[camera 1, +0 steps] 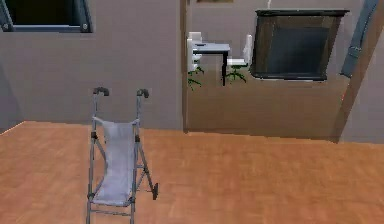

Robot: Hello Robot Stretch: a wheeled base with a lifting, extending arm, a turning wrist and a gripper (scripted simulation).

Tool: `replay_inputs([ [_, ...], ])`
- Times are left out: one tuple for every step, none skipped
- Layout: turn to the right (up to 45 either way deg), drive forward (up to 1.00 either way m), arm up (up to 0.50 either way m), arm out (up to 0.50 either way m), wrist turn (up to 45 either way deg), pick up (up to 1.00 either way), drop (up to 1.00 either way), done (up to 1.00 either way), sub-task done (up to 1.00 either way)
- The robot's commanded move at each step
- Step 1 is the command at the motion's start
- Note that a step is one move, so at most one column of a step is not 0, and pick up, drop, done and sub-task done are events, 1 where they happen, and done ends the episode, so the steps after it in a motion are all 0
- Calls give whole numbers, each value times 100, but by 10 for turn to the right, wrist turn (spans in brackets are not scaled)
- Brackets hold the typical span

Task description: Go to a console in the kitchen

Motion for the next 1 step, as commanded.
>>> replay_inputs([
  [120, 0, 0, 0, 0, 0, 0, 0, 0],
])
